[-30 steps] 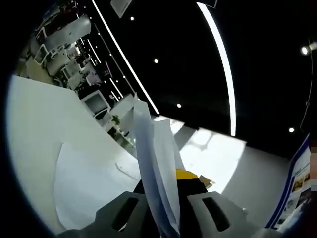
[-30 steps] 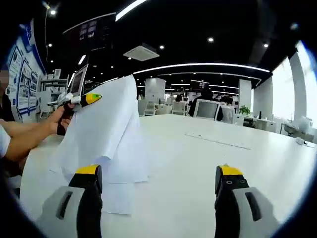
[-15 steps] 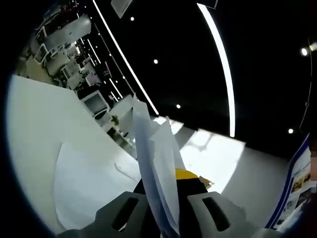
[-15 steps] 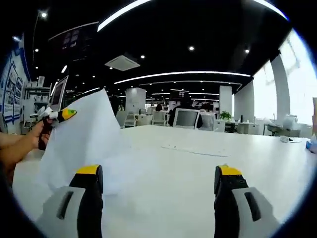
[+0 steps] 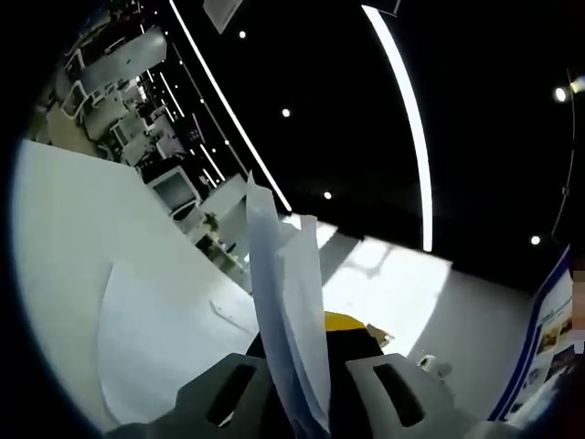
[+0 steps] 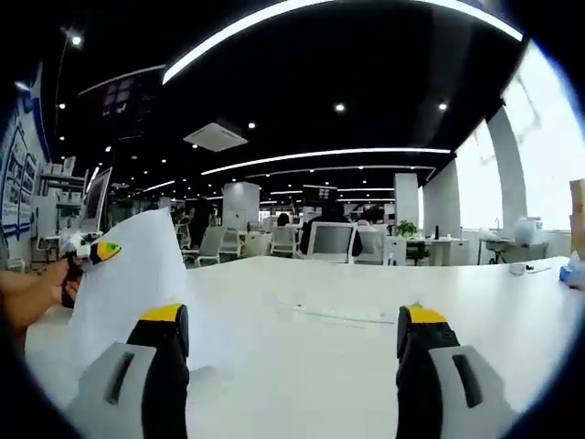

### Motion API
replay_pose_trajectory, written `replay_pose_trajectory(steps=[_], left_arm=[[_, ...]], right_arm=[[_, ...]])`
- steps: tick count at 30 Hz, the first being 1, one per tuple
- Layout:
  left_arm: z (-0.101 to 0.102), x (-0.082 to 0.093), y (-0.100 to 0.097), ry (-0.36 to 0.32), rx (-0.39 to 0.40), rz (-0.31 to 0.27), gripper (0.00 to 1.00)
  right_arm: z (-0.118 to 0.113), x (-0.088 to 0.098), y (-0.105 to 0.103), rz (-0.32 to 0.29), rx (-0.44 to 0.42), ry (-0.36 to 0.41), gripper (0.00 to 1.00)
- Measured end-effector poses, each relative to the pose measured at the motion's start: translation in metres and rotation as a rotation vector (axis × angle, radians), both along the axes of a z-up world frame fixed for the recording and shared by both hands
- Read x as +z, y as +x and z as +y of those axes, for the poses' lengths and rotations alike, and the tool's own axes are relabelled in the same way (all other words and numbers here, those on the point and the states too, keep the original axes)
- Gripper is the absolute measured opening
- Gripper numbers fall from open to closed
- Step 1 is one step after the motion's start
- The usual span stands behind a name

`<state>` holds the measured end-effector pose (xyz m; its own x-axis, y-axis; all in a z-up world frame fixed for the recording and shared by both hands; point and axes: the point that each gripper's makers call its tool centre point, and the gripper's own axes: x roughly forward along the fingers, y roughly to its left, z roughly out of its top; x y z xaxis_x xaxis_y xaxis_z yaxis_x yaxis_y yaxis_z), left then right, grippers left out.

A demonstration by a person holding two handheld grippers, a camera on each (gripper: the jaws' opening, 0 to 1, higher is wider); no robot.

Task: Organize the stack of printing papers by aligning and flattening the scattered papers on the table

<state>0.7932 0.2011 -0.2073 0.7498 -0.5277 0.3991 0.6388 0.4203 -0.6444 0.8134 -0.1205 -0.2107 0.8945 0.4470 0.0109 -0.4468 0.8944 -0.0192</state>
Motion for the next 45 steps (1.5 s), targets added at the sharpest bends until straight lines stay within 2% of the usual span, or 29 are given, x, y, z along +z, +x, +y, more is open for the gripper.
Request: replay_pose_trajectory(steps=[3,4,6,8,9,11,13,17,20,22,24,26,28,31,33,34,35,37,40,43,45], left_arm=[[0.000,0.001,0.000,0.003,-0.002,-0.004,0.06],[0.000,0.001,0.000,0.005,-0.004,-0.009,0.06],[-0.001,0.001,-0.001,0.008,-0.005,-0.011,0.06],[-0.001,0.001,-0.001,0.008,-0.007,-0.011,0.06],[-0.001,0.001,-0.001,0.007,-0.007,-0.012,0.06],[0.000,0.003,-0.002,0.000,-0.017,-0.015,0.06],[0.000,0.003,-0.002,-0.001,-0.021,-0.015,0.06],[-0.005,0.004,-0.005,-0.009,-0.049,-0.010,0.06],[-0.021,0.007,-0.017,0.011,-0.115,-0.012,0.06],[-0.032,0.008,-0.024,0.029,-0.155,-0.016,0.06],[-0.040,0.009,-0.030,0.052,-0.193,-0.032,0.06],[-0.044,0.008,-0.033,0.071,-0.220,-0.036,0.06],[-0.047,0.007,-0.036,0.076,-0.242,-0.040,0.06],[-0.048,0.005,-0.035,0.082,-0.248,-0.036,0.06],[-0.051,0.004,-0.036,0.082,-0.255,-0.035,0.06],[-0.052,0.004,-0.036,0.082,-0.258,-0.035,0.06],[-0.054,0.006,-0.038,0.078,-0.271,-0.039,0.06],[-0.055,0.006,-0.038,0.078,-0.277,-0.042,0.06],[-0.059,0.005,-0.041,0.085,-0.287,-0.047,0.06],[-0.058,0.007,-0.041,0.079,-0.292,-0.052,0.06],[-0.059,0.008,-0.044,0.073,-0.298,-0.057,0.06]], right_arm=[[0.014,0.008,0.016,-0.006,0.014,0.013,0.89],[0.022,0.010,0.028,-0.006,0.024,0.023,0.89],[0.037,0.007,0.056,0.025,0.028,0.045,0.89],[0.051,-0.004,0.069,0.083,0.067,0.073,0.87],[0.054,-0.005,0.070,0.089,0.083,0.077,0.86],[0.082,-0.008,0.071,0.112,0.240,0.137,0.82],[0.107,-0.007,0.059,0.183,0.452,0.230,0.81],[0.140,-0.017,0.026,0.249,0.746,0.185,0.78],[0.170,-0.031,-0.012,0.357,1.010,0.189,0.79],[0.180,-0.037,-0.031,0.425,1.139,0.191,0.79],[0.182,-0.039,-0.039,0.456,1.173,0.175,0.78],[0.187,-0.038,-0.046,0.467,1.251,0.229,0.76],[0.187,-0.037,-0.052,0.484,1.298,0.272,0.65],[0.183,-0.023,-0.057,0.427,1.376,0.358,0.48],[0.183,-0.023,-0.058,0.389,1.365,0.330,0.36],[0.184,-0.022,-0.059,0.396,1.365,0.336,0.34],[0.184,-0.021,-0.064,0.442,1.377,0.361,0.33],[0.184,-0.021,-0.065,0.483,1.384,0.399,0.18],[0.184,-0.025,-0.068,0.549,1.397,0.425,0.13],[0.189,-0.021,-0.078,0.478,1.421,0.401,0.13],[0.192,-0.023,-0.087,0.523,1.456,0.368,0.10]])
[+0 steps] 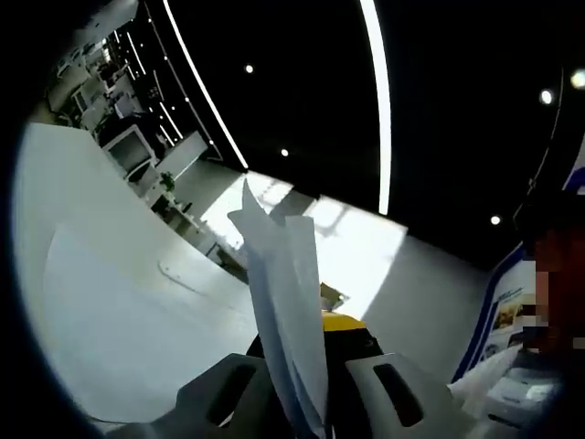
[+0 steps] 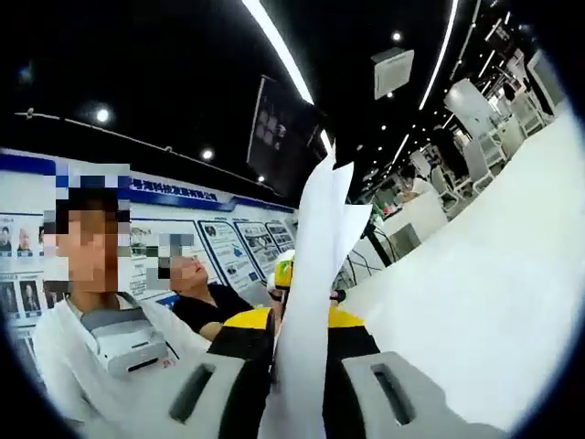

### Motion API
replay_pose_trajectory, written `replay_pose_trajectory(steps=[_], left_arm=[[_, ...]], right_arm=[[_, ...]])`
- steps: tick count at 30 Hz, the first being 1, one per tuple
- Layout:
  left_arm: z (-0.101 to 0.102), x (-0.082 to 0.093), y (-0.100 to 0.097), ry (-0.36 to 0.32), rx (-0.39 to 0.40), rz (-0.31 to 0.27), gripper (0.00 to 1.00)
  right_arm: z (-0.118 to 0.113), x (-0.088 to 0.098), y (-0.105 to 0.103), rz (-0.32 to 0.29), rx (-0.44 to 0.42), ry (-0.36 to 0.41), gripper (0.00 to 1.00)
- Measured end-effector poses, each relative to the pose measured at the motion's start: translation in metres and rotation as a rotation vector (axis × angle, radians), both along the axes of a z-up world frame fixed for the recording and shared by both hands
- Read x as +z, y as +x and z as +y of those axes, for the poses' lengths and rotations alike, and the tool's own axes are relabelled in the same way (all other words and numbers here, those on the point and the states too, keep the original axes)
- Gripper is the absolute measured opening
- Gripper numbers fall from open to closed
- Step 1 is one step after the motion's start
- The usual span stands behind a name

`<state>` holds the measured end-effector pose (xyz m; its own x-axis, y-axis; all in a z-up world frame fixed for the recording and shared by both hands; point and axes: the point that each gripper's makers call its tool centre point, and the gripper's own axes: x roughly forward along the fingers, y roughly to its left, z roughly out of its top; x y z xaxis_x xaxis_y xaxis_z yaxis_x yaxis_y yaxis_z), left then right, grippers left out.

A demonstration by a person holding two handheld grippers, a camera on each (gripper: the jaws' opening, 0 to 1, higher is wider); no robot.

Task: Organize the stack of printing papers by aligning and flattening the scattered papers on the table

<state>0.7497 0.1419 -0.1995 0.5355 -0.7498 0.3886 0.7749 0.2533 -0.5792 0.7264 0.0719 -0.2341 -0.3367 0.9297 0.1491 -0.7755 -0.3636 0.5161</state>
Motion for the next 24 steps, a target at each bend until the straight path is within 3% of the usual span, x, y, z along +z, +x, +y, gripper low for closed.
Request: replay_pose_trajectory(steps=[3,7,10,15,19,20,24], left_arm=[[0.002,0.001,0.001,-0.005,0.000,0.002,0.06],[0.008,-0.003,0.007,0.015,0.059,0.003,0.07],[0.011,-0.012,0.014,0.100,0.121,-0.016,0.11],[0.003,-0.018,0.013,0.140,0.106,-0.019,0.15],[0.000,-0.022,0.014,0.177,0.108,-0.020,0.15],[0.000,-0.023,0.015,0.195,0.119,-0.029,0.14],[0.001,-0.022,0.015,0.217,0.139,-0.043,0.08]], right_arm=[[0.007,-0.007,-0.003,-0.039,-0.005,-0.046,0.00],[0.011,-0.002,0.007,-0.047,-0.073,-0.028,0.00],[0.009,0.008,0.016,-0.069,-0.141,0.016,0.00],[-0.005,0.031,0.028,-0.078,-0.228,0.089,0.00],[-0.012,0.038,0.042,-0.099,-0.302,0.100,0.00],[-0.015,0.040,0.047,-0.073,-0.326,0.102,0.00],[-0.014,0.039,0.047,-0.102,-0.379,0.083,0.00]])
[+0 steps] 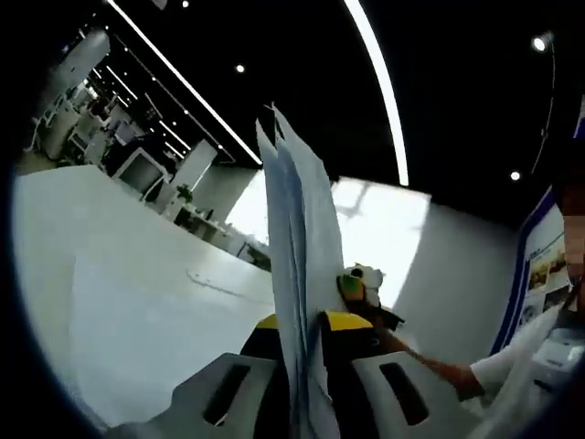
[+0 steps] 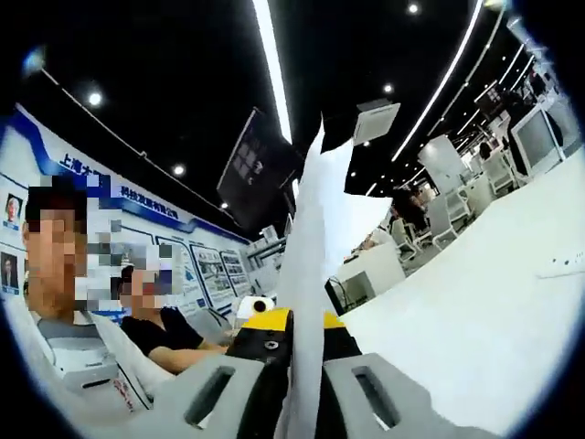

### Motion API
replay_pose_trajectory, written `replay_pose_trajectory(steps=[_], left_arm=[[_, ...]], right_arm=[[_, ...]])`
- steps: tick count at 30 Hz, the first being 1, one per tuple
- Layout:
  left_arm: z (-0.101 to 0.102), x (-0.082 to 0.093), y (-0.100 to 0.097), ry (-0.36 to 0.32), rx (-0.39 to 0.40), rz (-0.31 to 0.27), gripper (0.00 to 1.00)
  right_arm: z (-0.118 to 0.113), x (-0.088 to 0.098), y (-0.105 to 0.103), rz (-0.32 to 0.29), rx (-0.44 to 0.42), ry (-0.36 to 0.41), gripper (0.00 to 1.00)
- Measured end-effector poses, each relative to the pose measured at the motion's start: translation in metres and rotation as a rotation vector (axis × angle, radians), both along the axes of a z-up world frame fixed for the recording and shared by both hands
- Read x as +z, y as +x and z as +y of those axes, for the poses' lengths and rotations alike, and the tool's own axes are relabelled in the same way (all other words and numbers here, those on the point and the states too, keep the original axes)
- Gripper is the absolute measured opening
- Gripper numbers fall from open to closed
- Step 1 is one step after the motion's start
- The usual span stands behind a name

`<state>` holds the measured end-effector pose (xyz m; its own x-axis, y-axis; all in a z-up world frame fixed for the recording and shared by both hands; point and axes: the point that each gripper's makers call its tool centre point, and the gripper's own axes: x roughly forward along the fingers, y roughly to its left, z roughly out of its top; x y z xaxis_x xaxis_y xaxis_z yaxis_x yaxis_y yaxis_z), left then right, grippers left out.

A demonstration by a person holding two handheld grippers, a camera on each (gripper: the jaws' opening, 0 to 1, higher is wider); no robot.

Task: Organize the stack of printing papers by aligning and flattening the scattered papers on the table

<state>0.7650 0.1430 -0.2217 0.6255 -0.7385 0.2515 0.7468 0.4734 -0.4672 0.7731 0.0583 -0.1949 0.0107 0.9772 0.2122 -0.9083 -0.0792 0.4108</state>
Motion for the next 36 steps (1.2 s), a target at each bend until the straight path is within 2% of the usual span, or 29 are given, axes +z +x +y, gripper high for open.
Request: replay_pose_trajectory(steps=[1,2,4,6,7,8,10,11,13,15,18,21,23,26,27,29,32,36], left_arm=[[-0.002,0.002,-0.002,0.014,-0.007,-0.023,0.06],[0.000,0.001,-0.001,0.021,0.012,-0.023,0.06],[0.003,0.002,0.000,0.066,0.044,-0.064,0.06],[0.004,0.014,-0.005,0.040,0.024,-0.093,0.06],[0.006,0.022,-0.008,0.023,0.015,-0.116,0.06],[0.008,0.029,-0.009,0.032,0.032,-0.144,0.06],[0.008,0.033,-0.010,0.100,0.059,-0.177,0.06],[0.005,0.041,-0.017,0.116,0.063,-0.199,0.06],[0.003,0.046,-0.022,0.118,0.059,-0.206,0.06],[0.005,0.051,-0.023,0.201,0.126,-0.257,0.06],[0.005,0.060,-0.026,0.233,0.172,-0.260,0.06],[0.003,0.071,-0.034,0.293,0.250,-0.310,0.06],[-0.001,0.082,-0.046,0.295,0.266,-0.343,0.06],[-0.003,0.095,-0.055,0.294,0.278,-0.366,0.06],[-0.004,0.100,-0.058,0.297,0.285,-0.375,0.06],[-0.002,0.108,-0.060,0.334,0.335,-0.417,0.06],[-0.002,0.112,-0.065,0.321,0.333,-0.403,0.06],[-0.002,0.110,-0.067,0.328,0.339,-0.413,0.07]], right_arm=[[0.001,-0.001,-0.001,-0.008,-0.011,-0.014,0.00],[0.001,0.001,-0.002,-0.016,-0.024,-0.015,0.00],[0.002,0.004,-0.006,-0.031,-0.034,-0.024,0.00],[0.001,0.013,-0.009,-0.098,-0.065,0.006,0.00],[0.000,0.015,-0.011,-0.100,-0.074,0.004,0.01],[0.000,0.015,-0.014,-0.107,-0.078,-0.013,0.02],[0.000,0.015,-0.016,-0.154,-0.100,-0.033,0.03],[0.001,0.017,-0.022,-0.163,-0.099,-0.051,0.02],[0.000,0.021,-0.027,-0.168,-0.097,-0.057,0.00],[-0.001,0.028,-0.032,-0.210,-0.118,-0.067,0.00],[0.000,0.037,-0.035,-0.254,-0.180,-0.089,0.00],[0.000,0.049,-0.043,-0.314,-0.240,-0.092,0.00],[-0.001,0.061,-0.051,-0.364,-0.288,-0.081,0.00],[-0.002,0.074,-0.061,-0.388,-0.326,-0.076,0.00],[-0.001,0.079,-0.064,-0.413,-0.338,-0.072,0.00],[0.000,0.085,-0.069,-0.447,-0.371,-0.070,0.00],[0.000,0.089,-0.074,-0.461,-0.393,-0.070,0.00],[0.001,0.087,-0.078,-0.476,-0.413,-0.075,0.00]])
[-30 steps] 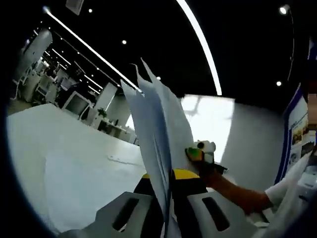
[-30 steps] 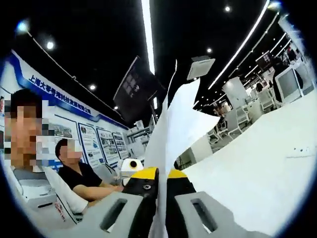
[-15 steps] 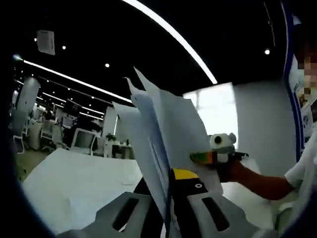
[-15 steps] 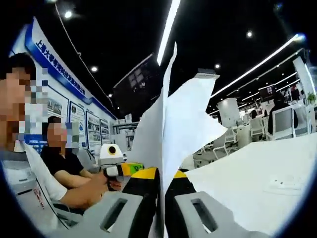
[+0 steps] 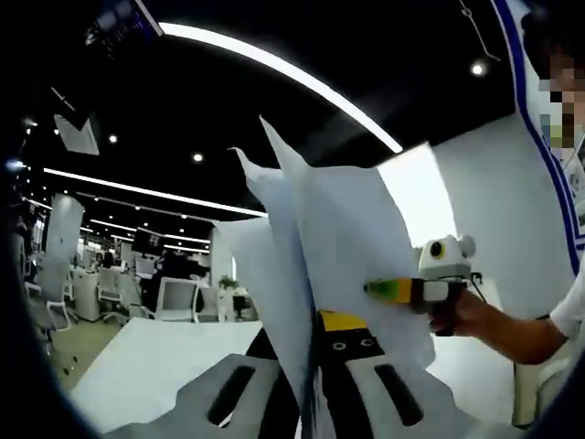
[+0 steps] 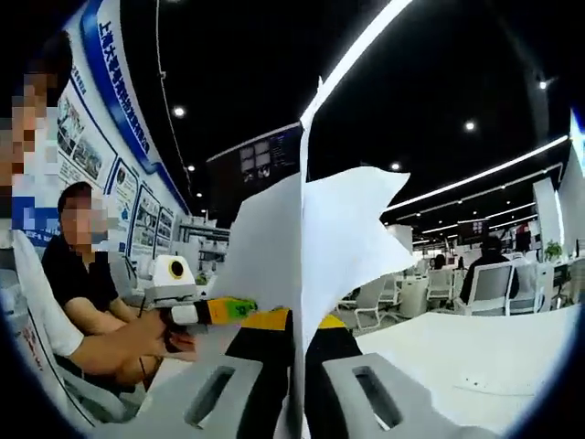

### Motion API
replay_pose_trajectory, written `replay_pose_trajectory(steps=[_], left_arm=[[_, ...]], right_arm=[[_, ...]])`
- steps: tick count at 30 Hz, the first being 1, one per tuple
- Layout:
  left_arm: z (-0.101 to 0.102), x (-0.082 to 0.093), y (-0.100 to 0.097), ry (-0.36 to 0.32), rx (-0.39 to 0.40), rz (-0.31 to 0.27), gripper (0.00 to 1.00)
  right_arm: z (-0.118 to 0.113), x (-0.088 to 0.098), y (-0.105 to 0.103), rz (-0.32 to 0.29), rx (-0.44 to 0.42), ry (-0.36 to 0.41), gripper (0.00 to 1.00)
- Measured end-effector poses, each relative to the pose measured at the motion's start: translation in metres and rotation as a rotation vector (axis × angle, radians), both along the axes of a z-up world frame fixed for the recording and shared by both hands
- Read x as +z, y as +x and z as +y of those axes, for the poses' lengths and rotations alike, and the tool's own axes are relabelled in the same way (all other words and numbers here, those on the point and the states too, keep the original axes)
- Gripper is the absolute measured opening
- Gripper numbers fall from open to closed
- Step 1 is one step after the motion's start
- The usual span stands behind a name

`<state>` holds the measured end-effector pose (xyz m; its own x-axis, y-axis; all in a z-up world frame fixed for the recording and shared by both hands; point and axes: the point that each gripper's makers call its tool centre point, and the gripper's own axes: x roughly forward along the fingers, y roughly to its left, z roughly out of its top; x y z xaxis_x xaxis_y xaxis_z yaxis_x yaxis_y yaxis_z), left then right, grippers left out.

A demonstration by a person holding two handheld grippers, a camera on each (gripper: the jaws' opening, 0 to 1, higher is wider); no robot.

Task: Organize the stack of printing papers by aligning and flattening the scattered papers on the table

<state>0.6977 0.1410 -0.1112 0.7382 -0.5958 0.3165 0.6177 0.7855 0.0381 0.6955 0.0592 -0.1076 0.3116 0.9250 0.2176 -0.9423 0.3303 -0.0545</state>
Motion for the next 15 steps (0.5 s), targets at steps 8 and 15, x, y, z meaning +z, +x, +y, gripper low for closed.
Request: replay_pose_trajectory(steps=[8,15], left_arm=[[0.003,-0.015,0.002,-0.012,-0.010,0.026,0.19],[0.002,-0.019,-0.003,-0.001,-0.047,0.027,0.27]], right_arm=[[-0.001,-0.026,0.000,0.052,0.046,-0.038,0.15],[-0.003,-0.037,-0.004,0.066,0.085,-0.084,0.32]])
